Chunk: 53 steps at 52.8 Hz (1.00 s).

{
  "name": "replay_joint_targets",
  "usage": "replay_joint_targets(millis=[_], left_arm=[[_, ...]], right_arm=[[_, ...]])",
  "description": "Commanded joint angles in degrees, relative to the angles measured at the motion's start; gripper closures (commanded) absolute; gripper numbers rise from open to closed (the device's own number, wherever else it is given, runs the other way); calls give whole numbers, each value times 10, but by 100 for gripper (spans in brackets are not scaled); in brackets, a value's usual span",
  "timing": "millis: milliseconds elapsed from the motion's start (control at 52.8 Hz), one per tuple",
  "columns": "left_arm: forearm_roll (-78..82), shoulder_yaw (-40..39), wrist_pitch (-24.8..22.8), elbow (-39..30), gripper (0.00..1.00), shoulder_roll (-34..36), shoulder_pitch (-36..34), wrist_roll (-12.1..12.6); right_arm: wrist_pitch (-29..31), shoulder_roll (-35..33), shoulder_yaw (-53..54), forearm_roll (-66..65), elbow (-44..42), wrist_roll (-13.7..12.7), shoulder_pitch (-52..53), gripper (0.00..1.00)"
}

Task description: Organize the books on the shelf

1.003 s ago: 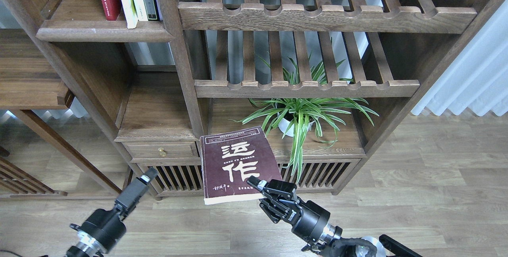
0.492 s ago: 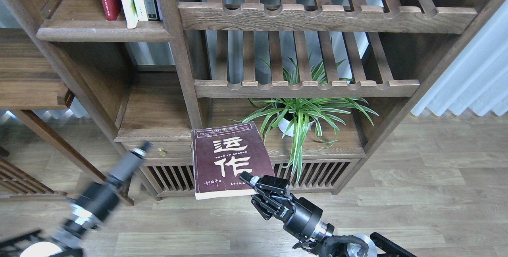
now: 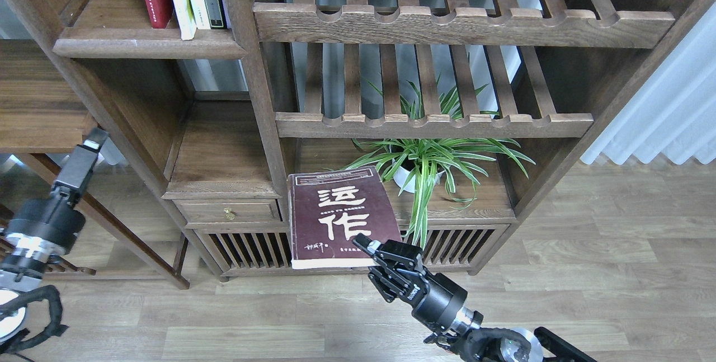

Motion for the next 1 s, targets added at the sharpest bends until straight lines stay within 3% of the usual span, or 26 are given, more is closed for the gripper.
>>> replay_joint_targets(millis=[0,189,492,700,871,966,984], left_arm=[[23,6,0,13,1,2,15,0],[23,4,0,16,0,-15,8,0],[21,-47,0,17,0,-111,1,0],[23,-57,0,12,0,-123,1,0],[16,-66,0,53,0,-204,3,0],[14,-74,0,56,0,-280,9,0],[0,-80,0,29,0,-299,6,0]], right_arm=[[0,-1,1,1,2,0,-13,92],[0,2,1,1,2,0,-16,92],[0,2,2,1,2,0,-17,92],[0,2,2,2,2,0,-16,92],[0,3,2,3,2,0,-17,92],[0,3,3,4,2,0,-17,92],[0,4,11,5,2,0,-18,92]])
